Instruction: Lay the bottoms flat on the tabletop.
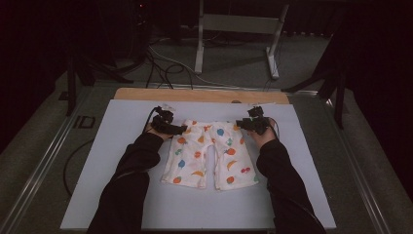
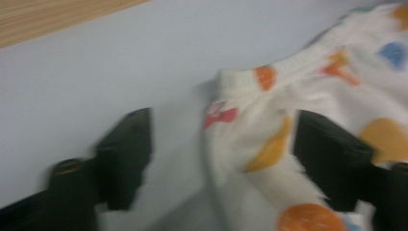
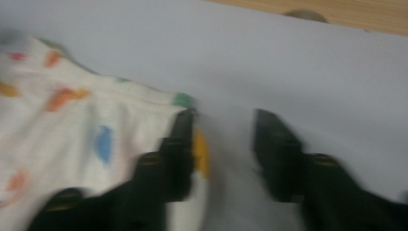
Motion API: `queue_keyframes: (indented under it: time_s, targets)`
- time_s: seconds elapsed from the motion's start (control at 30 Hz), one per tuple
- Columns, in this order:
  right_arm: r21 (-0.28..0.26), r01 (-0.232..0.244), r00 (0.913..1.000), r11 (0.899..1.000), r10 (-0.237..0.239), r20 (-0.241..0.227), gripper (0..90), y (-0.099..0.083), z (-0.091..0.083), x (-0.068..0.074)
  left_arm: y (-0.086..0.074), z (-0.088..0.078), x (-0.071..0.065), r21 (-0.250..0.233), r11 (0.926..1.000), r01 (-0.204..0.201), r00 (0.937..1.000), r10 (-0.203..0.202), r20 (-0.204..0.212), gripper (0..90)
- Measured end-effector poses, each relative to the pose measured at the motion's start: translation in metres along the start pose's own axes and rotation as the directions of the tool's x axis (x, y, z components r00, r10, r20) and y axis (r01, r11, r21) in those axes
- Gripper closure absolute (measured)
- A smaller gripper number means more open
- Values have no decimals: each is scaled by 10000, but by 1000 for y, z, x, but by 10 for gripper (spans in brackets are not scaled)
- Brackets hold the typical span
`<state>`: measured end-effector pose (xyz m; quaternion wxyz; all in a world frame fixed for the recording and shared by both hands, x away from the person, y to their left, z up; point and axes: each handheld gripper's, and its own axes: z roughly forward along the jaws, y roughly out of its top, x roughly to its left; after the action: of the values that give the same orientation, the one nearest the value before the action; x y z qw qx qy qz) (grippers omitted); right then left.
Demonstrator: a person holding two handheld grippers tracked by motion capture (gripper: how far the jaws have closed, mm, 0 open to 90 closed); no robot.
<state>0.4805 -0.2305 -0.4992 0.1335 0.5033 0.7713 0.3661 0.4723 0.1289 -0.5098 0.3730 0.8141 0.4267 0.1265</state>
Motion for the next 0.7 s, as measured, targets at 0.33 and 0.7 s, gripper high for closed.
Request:
queue_keyframes:
  time_s: [0.33, 0.7]
  targets:
    - [-277, 602, 9903, 9978, -632, -1239, 143, 0, -14, 22, 8, -34, -14, -563, 9971, -510, 9928, 567, 1054, 2]
    - [-624, 1925, 9586, 9793, -2013, -2014, 141, -15, -40, 57, -9, -75, -27, -777, 9914, -1051, 9821, 1158, 1487, 0]
